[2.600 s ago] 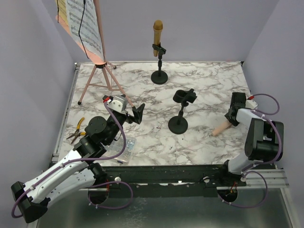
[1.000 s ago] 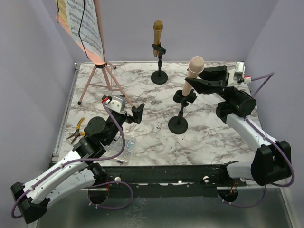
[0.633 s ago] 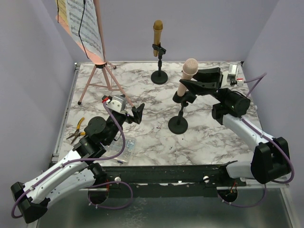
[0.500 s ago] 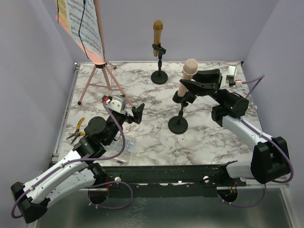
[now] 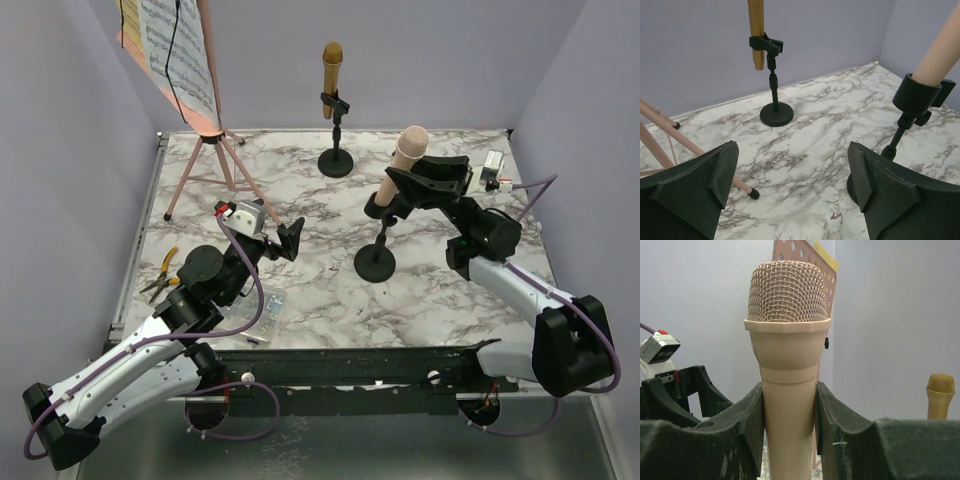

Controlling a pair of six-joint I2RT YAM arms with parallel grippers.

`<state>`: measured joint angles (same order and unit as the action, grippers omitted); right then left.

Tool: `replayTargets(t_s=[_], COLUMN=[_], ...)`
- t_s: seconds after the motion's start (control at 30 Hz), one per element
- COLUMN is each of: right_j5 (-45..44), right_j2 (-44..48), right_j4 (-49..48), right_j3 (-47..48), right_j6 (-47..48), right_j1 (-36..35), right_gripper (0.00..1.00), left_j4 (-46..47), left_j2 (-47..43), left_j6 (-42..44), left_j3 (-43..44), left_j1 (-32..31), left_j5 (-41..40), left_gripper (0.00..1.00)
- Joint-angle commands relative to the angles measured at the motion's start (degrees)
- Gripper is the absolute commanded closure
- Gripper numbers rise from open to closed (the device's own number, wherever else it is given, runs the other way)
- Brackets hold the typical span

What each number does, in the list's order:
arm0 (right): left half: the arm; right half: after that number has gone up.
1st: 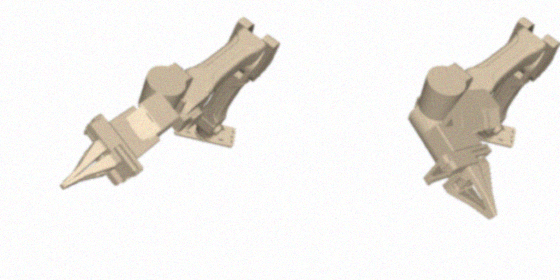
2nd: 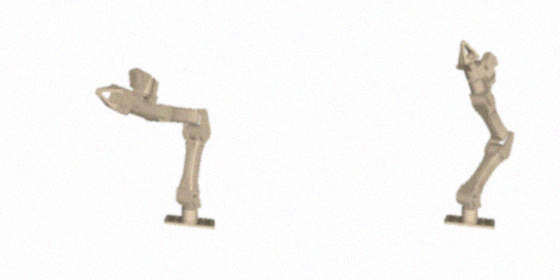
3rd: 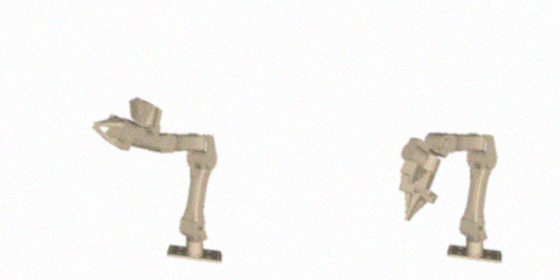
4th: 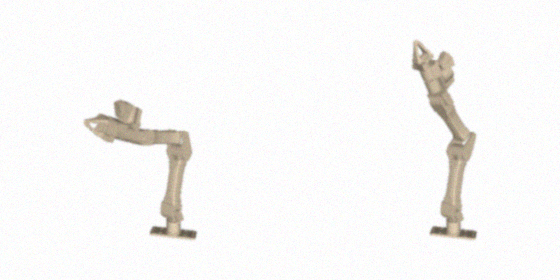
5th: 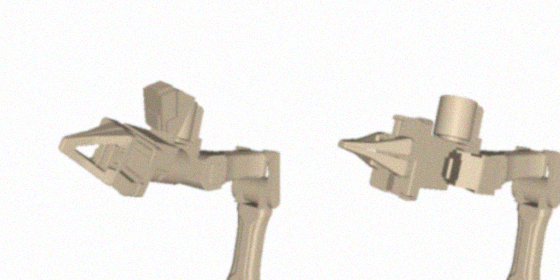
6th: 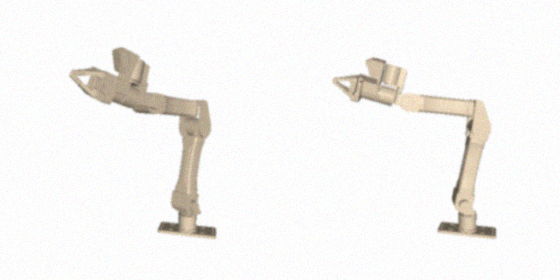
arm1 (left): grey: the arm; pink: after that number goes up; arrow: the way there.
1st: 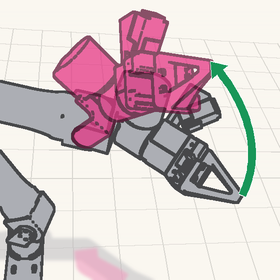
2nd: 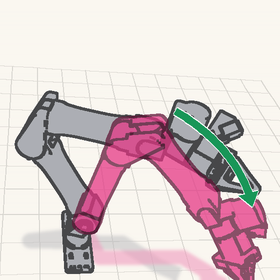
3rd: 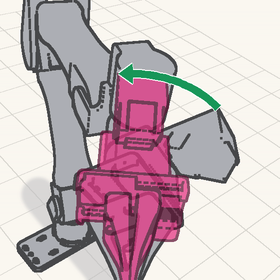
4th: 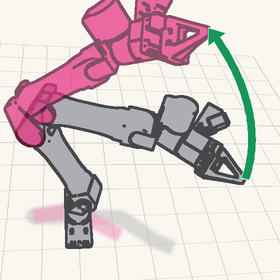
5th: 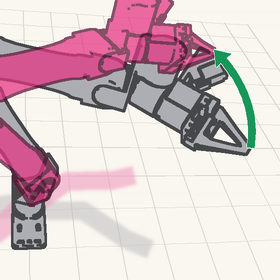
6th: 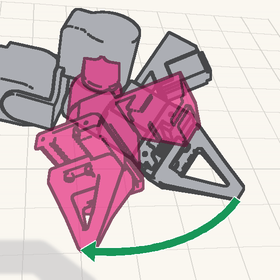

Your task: Set up the instrument practice props

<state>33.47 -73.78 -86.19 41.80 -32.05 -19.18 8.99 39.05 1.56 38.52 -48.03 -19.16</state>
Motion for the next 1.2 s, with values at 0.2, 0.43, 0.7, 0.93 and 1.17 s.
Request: replayTargets(t_s=[0.2,0.43,0.7,0.93,1.17], right_j5=[-1.37,-3.42,-3.75,-11.71,-17.34], right_j2=[1.50,2.90,8.34,14.62,20.11], right_j4=[-15.94,-14.52,4.19,28.63,51.12], right_j3=[-4.68,-7.08,-6.08,-3.70,-0.25], right_j6=[2.53,2.71,5.79,11.37,20.43], right_j1=[-1.12,-1.39,-1.39,-1.34,-1.39], right_gripper=[0.53,0.14,0.00,0.00,0.00], left_j4=[0.73,0.70,0.72,0.70,0.59], left_j2=[-0.87,-0.40,-0.31,-0.04,0.07], left_j6=[0.45,0.40,0.35,0.45,0.40], left_j3=[0.00,0.07,0.06,0.15,0.15], left_j1=[-0.11,-0.06,-0.09,-0.05,-0.10], left_j5=[-0.16,-0.07,0.13,0.21,0.17], left_gripper=[0.01,0.01,0.01,0.01,0.01])
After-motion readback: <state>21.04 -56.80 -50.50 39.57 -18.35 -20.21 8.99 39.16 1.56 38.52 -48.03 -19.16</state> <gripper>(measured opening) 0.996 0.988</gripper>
